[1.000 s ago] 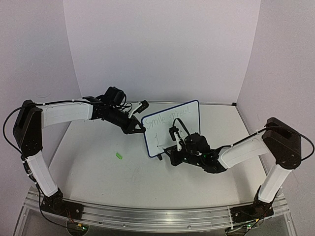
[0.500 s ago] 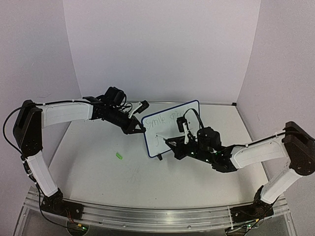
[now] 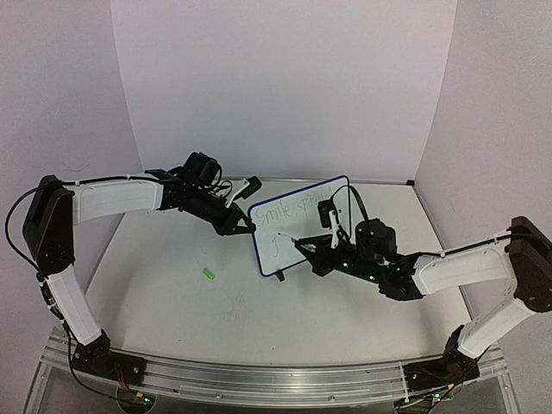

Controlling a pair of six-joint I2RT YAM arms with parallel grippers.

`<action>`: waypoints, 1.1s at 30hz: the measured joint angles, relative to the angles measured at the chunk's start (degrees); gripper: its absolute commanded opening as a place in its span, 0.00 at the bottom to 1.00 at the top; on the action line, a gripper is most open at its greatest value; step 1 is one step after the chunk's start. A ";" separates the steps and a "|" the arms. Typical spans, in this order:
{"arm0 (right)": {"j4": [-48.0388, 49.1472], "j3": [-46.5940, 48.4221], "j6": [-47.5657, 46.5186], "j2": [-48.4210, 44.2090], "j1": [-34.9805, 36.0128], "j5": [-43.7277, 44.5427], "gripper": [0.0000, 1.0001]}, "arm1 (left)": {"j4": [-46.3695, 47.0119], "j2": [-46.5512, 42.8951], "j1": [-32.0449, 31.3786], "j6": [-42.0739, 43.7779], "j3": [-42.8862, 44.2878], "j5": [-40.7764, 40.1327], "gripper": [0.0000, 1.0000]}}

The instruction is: Write a sentence on the whiteboard

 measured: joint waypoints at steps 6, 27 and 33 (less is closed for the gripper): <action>0.89 0.00 0.96 2.28 -3.92 -4.56 0.00 | 0.02 0.00 -0.26 0.06 0.11 -0.19 0.00; 4.23 1.47 2.39 9.29 -7.45 -8.23 0.00 | -0.05 0.00 -0.55 0.28 0.28 -0.51 0.00; 5.33 2.30 2.52 10.06 -7.64 -8.21 0.00 | -0.07 0.00 -0.55 0.32 0.28 -0.51 0.00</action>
